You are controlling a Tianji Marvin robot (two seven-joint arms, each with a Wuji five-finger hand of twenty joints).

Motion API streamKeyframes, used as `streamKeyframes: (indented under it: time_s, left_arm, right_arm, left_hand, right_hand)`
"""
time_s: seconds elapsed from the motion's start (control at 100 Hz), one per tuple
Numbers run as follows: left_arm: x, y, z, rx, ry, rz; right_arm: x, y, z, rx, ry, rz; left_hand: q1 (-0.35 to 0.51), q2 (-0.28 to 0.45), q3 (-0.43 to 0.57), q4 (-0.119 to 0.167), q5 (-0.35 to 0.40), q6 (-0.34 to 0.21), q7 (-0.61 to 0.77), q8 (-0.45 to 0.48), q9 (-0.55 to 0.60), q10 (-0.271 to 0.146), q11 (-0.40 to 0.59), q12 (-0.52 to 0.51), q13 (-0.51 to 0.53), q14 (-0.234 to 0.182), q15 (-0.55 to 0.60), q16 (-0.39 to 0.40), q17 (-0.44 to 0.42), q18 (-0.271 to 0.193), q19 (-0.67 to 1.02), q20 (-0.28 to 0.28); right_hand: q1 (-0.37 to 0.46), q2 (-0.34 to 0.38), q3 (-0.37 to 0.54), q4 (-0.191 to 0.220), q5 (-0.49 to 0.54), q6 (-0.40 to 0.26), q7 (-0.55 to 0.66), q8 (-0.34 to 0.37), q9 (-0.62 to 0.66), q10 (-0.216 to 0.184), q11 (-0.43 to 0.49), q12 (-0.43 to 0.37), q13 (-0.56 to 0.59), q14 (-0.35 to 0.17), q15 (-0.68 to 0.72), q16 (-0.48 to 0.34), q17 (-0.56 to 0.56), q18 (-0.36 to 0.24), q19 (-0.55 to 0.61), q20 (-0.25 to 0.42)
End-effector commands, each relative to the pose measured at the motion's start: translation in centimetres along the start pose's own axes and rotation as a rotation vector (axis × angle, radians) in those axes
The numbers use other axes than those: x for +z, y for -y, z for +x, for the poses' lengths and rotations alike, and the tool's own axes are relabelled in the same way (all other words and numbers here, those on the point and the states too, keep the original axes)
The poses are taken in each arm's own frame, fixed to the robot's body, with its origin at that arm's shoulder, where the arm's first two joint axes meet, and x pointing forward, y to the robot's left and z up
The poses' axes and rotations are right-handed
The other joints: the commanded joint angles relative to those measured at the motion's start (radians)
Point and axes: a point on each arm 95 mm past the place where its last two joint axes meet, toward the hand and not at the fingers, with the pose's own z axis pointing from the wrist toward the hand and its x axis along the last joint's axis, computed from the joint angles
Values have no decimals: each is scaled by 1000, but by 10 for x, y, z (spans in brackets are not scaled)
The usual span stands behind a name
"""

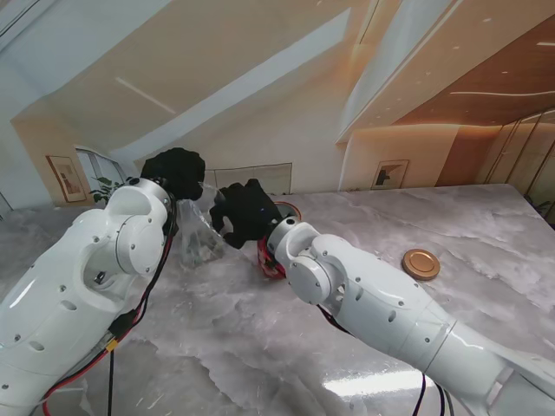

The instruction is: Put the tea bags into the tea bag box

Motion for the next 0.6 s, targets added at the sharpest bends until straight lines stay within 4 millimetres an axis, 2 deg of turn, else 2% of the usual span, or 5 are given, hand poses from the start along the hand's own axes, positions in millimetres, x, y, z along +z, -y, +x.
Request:
streamKeyframes:
  time_s: [0.0,0.59]
  left_arm:
    - [1,-2,2,2,-2,-16]
    - [11,-17,-7,49,53,-57]
  right_arm:
    - [-1,3,4,22,-11,-2]
    - [-13,-23,7,132,33,-173]
  left_hand:
    - [36,-19,27,12,16,3,12,20,37,96,23,12,36,15,36,1,21,-79,74,6]
    - [36,-17,27,11,16,1,13,20,37,94,23,12,36,13,35,1,21,-80,74,6]
  right_hand:
    - [15,29,35,10,25,-5,11,23,9,-25,17,10,12,-23,12,10,-11,2,-11,10]
    - [24,86,-25,-11,-14,-11,9,31,-28,-27,43,20,0,-25,28,18,-13,-6,-1,9]
